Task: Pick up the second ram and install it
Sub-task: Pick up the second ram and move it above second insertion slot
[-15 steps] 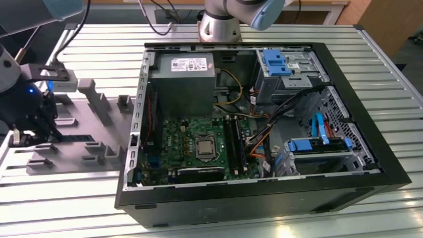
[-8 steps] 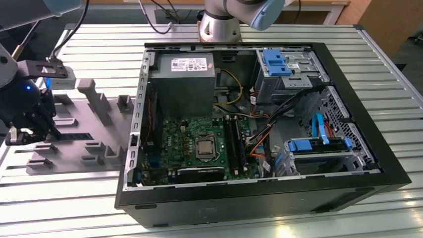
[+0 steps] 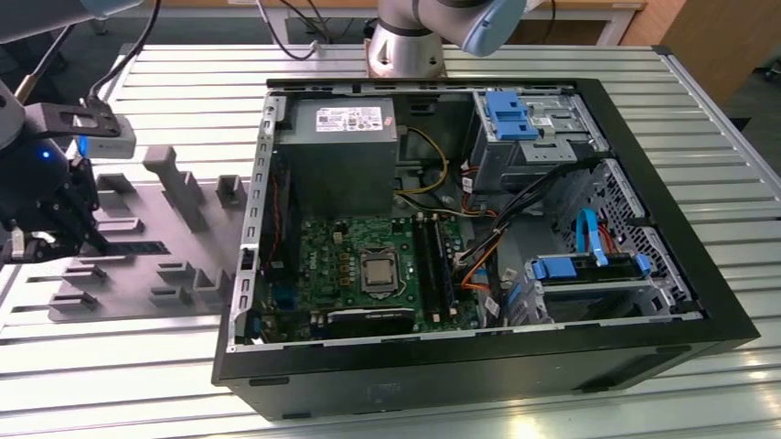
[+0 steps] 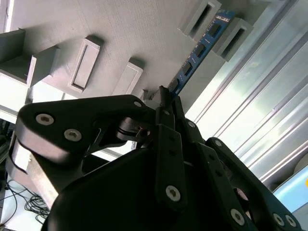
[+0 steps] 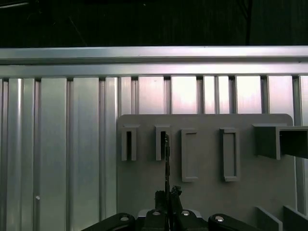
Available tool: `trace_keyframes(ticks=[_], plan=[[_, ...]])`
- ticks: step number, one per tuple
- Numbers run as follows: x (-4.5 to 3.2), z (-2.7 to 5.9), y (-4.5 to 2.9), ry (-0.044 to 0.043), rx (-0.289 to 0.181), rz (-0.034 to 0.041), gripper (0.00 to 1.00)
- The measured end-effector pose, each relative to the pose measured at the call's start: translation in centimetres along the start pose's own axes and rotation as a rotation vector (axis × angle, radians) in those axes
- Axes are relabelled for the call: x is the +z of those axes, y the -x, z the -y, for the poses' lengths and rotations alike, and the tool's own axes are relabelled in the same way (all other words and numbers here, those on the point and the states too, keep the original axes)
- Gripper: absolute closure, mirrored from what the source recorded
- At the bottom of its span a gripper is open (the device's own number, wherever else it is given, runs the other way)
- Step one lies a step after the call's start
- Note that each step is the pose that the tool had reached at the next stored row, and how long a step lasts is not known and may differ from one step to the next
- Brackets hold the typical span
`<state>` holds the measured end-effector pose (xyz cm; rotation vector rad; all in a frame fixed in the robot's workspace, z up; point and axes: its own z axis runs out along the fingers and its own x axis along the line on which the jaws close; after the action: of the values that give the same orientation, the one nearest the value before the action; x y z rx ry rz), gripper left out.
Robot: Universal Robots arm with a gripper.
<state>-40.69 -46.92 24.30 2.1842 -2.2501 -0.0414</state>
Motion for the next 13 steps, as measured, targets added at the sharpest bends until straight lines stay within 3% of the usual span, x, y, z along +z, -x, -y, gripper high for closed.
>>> trace_keyframes(ticks=[5,13], plan=[[-0.41,-0.01,0.01,-0.0002,0.0,0.0002,0.86],[-0.46,-0.01,0.01,-0.0001,0.0,0.0001,0.86]])
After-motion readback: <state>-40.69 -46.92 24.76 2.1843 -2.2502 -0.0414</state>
